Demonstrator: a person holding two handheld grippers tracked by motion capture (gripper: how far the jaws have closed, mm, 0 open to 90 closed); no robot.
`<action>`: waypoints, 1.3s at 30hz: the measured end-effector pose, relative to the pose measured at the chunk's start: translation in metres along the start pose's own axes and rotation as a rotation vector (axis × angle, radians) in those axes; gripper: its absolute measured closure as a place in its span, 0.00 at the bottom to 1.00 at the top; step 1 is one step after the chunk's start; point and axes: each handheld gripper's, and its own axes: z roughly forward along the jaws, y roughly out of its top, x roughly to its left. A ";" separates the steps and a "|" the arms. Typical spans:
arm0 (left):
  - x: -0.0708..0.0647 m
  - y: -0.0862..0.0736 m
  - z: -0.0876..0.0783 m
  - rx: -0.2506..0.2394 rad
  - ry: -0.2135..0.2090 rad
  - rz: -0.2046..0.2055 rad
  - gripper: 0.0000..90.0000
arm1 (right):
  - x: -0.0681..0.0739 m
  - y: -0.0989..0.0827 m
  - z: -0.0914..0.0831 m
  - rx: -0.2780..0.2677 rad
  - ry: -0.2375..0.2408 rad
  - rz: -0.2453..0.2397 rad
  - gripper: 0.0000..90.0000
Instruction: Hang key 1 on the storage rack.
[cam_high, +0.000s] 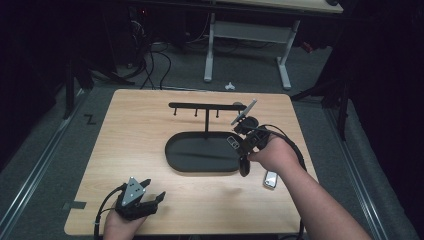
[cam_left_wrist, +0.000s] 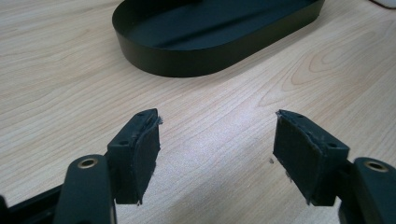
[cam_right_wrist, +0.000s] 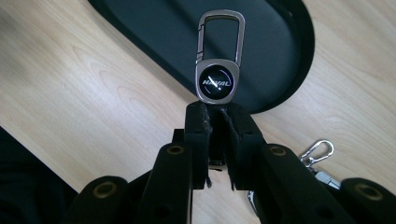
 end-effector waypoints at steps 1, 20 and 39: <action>0.001 0.000 -0.001 0.008 -0.005 0.001 0.35 | -0.001 0.004 -0.003 -0.008 -0.001 0.002 0.89; 0.001 0.000 -0.001 0.001 -0.005 0.001 0.35 | -0.006 0.037 -0.021 -0.065 -0.026 0.014 0.89; 0.001 -0.001 0.000 0.005 -0.007 0.013 0.35 | -0.004 0.067 -0.012 -0.091 -0.020 0.032 0.89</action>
